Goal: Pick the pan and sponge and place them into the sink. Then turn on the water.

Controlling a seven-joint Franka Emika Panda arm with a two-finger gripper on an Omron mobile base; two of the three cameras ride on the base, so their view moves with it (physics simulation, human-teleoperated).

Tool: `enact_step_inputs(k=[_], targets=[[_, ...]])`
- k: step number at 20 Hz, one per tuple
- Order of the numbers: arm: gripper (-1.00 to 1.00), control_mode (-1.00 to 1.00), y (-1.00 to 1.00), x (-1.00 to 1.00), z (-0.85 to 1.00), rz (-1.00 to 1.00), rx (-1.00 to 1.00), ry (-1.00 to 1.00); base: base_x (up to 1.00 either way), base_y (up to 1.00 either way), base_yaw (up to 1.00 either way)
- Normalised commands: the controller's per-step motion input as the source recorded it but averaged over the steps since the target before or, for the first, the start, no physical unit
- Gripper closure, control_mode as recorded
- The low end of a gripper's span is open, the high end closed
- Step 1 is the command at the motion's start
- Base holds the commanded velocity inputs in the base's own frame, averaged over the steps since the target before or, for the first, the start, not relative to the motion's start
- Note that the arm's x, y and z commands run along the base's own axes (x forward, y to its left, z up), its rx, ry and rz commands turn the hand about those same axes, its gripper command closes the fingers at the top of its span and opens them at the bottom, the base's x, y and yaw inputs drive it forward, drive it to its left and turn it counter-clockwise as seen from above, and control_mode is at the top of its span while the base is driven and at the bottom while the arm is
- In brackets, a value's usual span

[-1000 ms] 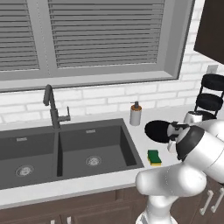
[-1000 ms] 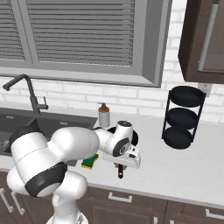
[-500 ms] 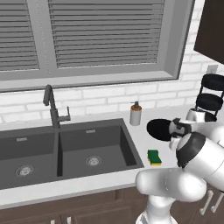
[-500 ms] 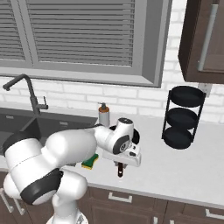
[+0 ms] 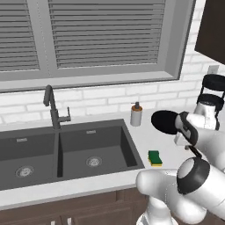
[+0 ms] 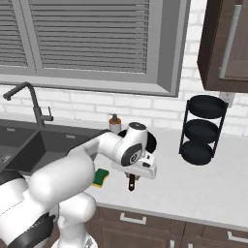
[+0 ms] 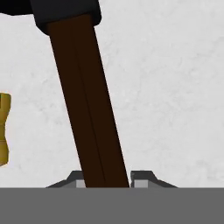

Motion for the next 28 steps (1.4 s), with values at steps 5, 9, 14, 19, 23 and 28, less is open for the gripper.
enact_step_inputs(k=[5,9,14,19,23,28], targets=[[1.00,-1.00,0.24,-0.01,0.59,0.02,0.00,-0.01,0.00,0.00,0.00],[1.00,-1.00,0.42,0.00,0.52,0.06,0.00,0.00,0.00,0.00,0.00],[1.00,-1.00,0.55,0.00,0.38,0.11,0.00,0.00,0.00,0.00,0.00],[1.00,-1.00,0.63,0.02,0.27,0.15,0.00,0.00,0.00,0.00,0.00],[1.00,-1.00,0.72,0.03,0.10,0.15,0.00,0.00,0.00,0.00,0.00],[1.00,-1.00,0.74,0.01,0.01,0.15,0.00,0.00,0.00,0.00,0.00]])
